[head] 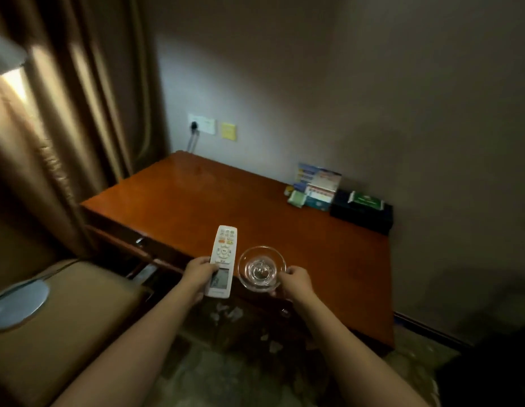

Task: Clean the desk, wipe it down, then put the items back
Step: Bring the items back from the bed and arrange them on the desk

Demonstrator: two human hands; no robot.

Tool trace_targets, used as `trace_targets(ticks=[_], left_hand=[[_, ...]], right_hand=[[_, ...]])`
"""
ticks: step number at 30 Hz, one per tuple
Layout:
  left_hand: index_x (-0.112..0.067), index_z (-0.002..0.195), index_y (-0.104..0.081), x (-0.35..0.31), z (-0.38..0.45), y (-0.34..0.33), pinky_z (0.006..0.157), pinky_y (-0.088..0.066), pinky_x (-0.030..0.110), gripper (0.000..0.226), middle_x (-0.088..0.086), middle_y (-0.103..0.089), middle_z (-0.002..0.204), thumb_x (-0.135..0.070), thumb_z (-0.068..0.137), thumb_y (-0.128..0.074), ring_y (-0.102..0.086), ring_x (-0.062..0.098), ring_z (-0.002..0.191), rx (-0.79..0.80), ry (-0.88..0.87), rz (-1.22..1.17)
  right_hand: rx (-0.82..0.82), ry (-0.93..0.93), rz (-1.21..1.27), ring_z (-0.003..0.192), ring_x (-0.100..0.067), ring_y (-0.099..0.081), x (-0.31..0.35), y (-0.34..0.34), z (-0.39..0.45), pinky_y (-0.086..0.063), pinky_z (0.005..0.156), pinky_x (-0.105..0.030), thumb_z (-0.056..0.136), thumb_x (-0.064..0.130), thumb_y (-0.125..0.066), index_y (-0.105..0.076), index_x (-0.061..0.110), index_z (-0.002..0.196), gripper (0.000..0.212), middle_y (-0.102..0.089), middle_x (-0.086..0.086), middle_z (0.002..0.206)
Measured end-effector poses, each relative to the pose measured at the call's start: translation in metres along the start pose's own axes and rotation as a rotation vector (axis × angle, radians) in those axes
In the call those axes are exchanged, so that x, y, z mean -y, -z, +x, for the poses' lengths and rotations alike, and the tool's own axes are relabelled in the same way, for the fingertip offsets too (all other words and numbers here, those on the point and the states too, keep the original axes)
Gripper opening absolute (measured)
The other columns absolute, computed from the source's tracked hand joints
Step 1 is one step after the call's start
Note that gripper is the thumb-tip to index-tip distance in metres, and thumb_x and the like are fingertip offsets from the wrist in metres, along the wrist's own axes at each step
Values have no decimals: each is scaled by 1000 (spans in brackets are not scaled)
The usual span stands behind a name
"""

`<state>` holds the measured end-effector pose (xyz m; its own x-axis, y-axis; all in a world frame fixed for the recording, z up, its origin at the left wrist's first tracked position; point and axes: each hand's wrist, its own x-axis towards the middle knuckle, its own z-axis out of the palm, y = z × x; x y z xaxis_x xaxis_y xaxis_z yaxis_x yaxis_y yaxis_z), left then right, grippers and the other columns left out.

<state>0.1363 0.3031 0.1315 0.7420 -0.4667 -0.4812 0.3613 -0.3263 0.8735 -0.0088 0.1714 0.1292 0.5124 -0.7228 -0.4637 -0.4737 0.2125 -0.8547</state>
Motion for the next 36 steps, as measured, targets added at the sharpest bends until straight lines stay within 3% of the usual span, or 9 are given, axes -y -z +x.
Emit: trace_targets(ticks=[4,10,13,17,23,29,34,36], left_hand=[[-3,120,-51,-35,67,-51,74,-54,42,25,17,-61,112,-7,96,-46,-62,29,95,185,-15,109],[-1,122,-50,-79,141,-111,88,-48,46,28,19,-56,123,-4,95,-45,-56,34,111,331,-36,291],[-1,120,-51,-88,167,-147,87,-46,45,26,19,-56,123,-2,95,-46,-54,35,113,383,-25,362],[-6,109,-52,-93,200,-197,90,-47,45,16,17,-57,120,-4,94,-48,-55,33,110,440,-4,449],[-4,113,-53,-95,244,-261,84,-46,39,20,16,-57,118,-3,93,-49,-54,27,98,468,41,557],[-10,92,-53,-96,277,-297,89,-47,41,8,12,-57,109,-4,93,-48,-56,31,107,433,104,660],[-6,102,-54,-85,301,-316,76,-45,36,12,14,-59,113,-3,93,-47,-55,26,96,412,135,749],[-6,101,-54,-77,307,-325,76,-46,36,10,16,-59,114,-3,94,-47,-57,28,98,410,162,766]], right_hand=[[-174,-30,122,54,-17,-59,10,28,46,-48,43,-18,92,-3,-48,-51,4,87,9,-59,-14,83],[-376,-109,301,59,-14,-60,22,59,97,-53,49,-19,95,0,-47,-50,5,81,15,-57,-8,79],[-454,-169,365,61,-16,-61,19,78,119,-56,56,-24,94,0,-48,-49,5,80,15,-56,-10,79],[-537,-209,433,59,-18,-59,14,108,159,-54,46,-21,92,-4,-48,-48,4,76,19,-55,-11,73],[-544,-283,454,59,-21,-61,-6,153,226,-53,45,-22,92,-5,-46,-48,4,74,20,-57,-15,77],[-546,-341,448,60,-20,-58,-13,183,270,-50,40,-20,92,-9,-42,-47,4,75,22,-56,-12,74],[-553,-404,446,60,-23,-61,-30,188,295,-54,56,-32,93,-5,-43,-47,6,76,21,-59,-21,89],[-577,-430,449,60,-24,-61,-39,188,299,-55,51,-31,92,-6,-42,-46,7,74,22,-59,-24,92]])
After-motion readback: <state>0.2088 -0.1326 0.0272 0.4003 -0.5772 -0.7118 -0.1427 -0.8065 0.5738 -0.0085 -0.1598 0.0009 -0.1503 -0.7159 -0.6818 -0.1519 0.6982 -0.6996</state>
